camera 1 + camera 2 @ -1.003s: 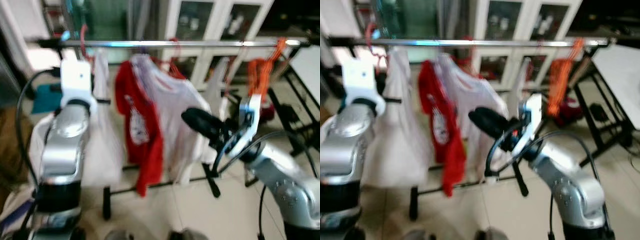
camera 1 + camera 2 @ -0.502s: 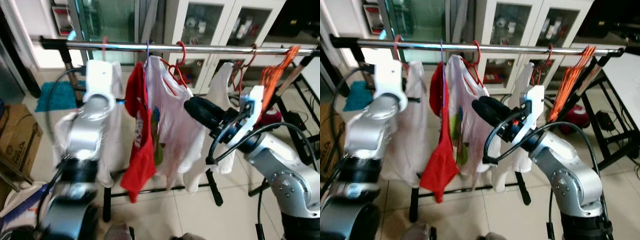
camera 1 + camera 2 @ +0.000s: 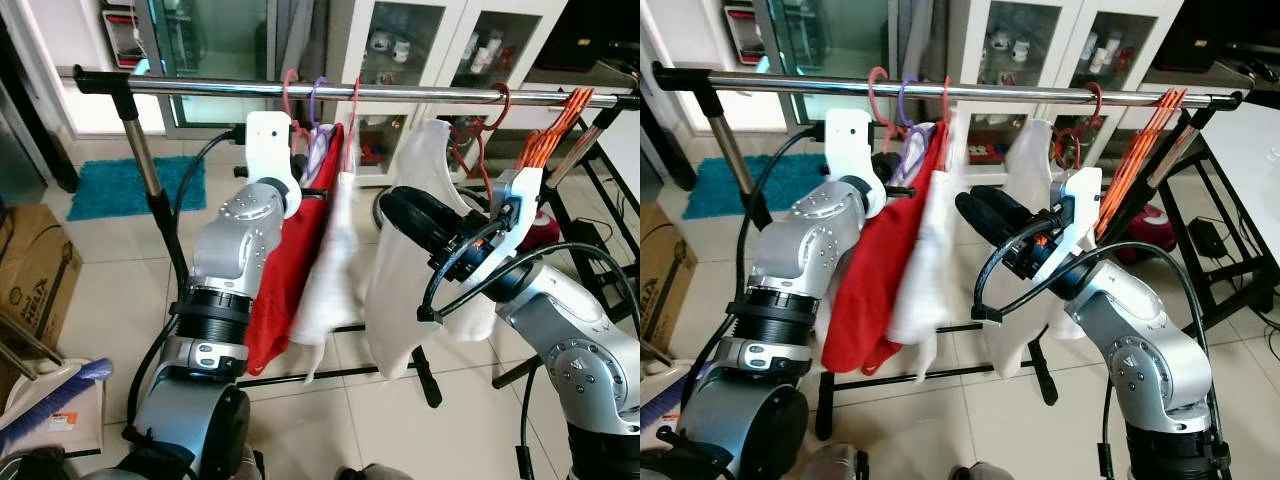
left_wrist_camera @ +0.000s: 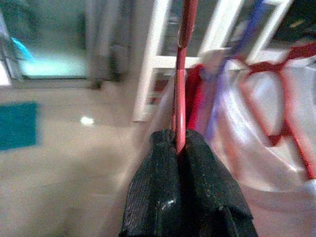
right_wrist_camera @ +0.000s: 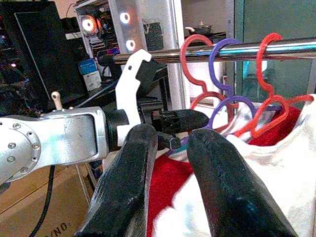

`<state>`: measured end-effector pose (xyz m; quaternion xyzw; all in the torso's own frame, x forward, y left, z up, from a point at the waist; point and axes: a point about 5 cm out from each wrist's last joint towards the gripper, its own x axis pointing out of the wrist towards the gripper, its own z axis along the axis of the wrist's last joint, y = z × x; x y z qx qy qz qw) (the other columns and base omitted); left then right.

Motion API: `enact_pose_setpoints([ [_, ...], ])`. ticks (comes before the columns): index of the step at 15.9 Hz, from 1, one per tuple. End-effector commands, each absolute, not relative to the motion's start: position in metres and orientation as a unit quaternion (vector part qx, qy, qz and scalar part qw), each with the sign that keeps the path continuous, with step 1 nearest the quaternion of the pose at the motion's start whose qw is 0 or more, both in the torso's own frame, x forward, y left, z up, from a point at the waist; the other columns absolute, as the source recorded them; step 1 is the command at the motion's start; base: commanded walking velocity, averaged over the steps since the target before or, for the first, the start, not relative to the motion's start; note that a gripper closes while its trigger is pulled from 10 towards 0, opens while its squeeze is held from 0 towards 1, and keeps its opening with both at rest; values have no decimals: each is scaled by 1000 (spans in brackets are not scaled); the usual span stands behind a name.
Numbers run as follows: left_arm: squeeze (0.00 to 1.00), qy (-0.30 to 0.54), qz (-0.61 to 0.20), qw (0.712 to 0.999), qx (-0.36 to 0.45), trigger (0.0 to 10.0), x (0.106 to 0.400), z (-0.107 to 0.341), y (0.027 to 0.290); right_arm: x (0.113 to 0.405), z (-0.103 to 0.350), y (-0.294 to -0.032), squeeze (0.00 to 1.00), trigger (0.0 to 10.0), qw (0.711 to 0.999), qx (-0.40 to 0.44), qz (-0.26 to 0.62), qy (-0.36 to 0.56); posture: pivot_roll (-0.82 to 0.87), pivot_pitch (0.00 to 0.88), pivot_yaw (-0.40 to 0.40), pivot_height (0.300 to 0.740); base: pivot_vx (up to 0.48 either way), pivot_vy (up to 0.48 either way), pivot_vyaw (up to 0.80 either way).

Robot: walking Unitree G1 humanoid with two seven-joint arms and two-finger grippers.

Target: Hang hanger

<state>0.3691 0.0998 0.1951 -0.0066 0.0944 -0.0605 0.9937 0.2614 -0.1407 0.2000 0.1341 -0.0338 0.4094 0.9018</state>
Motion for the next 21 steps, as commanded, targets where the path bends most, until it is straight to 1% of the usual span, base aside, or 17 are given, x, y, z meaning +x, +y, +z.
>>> enact_pose_setpoints([
  [1, 0, 66, -17, 997, 28, 10000, 369, 207, 113, 265, 202, -145, 0, 10000, 909, 123, 397, -38, 52, 70, -88, 740, 0, 0, 0],
  [2, 0, 47, 46, 994, 89, 10000, 363, 213, 140, 264, 201, -141, 0, 10000, 906, 123, 404, -37, 62, 73, -91, 740, 0, 0, 0],
  [3, 0, 31, 83, 993, 77, 10000, 354, 222, 153, 263, 200, -136, 0, 10000, 899, 124, 419, -31, 67, 72, -94, 740, 0, 0, 0],
  [6, 0, 7, 117, 990, 84, 10000, 344, 235, 163, 257, 199, -116, 0, 10000, 870, 106, 482, -14, 75, 77, -128, 740, 0, 0, 0],
  [7, 0, 13, 132, 988, 77, 10000, 347, 234, 170, 252, 199, -103, 0, 10000, 848, 88, 523, -7, 77, 81, -143, 740, 0, 0, 0],
  [8, 0, 32, 131, 988, 68, 10000, 352, 227, 175, 251, 201, -95, 0, 10000, 838, 82, 539, -5, 75, 79, -149, 740, 0, 0, 0],
  [9, 0, 52, 125, 988, 67, 10000, 358, 218, 177, 251, 202, -92, 0, 10000, 836, 84, 542, -7, 71, 76, -149, 740, 0, 0, 0],
  [10, 0, 66, 128, 985, 95, 10000, 364, 212, 180, 250, 202, -90, 0, 10000, 836, 92, 541, -3, 70, 76, -149, 740, 0, 0, 0],
  [11, 0, 73, 113, 986, 100, 10000, 373, 208, 179, 251, 201, -91, 0, 10000, 838, 96, 538, 2, 58, 83, -140, 740, 0, 0, 0],
  [14, 0, 79, 76, 988, 105, 10000, 386, 200, 169, 248, 201, -95, 0, 10000, 838, 90, 539, 4, 41, 83, -126, 740, 0, 0, 0],
  [15, 0, 135, 61, 983, 105, 10000, 388, 187, 167, 245, 200, -96, 0, 10000, 837, 89, 540, 9, 36, 84, -120, 740, 0, 0, 0],
  [16, 0, 168, 55, 980, 93, 10000, 387, 179, 167, 244, 200, -96, 0, 10000, 837, 89, 540, 11, 35, 85, -118, 740, 0, 0, 0],
  [18, 0, 193, 44, 977, 75, 10000, 383, 173, 168, 242, 199, -97, 0, 10000, 835, 89, 542, 17, 36, 88, -116, 740, 0, 0, 0],
  [20, 0, 185, 55, 976, 98, 10000, 375, 174, 174, 241, 198, -98, 0, 10000, 836, 83, 542, 17, 36, 87, -109, 740, 0, 0, 0],
  [21, 0, 160, 79, 978, 112, 10000, 367, 175, 178, 242, 198, -98, 0, 10000, 840, 83, 536, 12, 46, 87, -119, 740, 0, 0, 0],
])
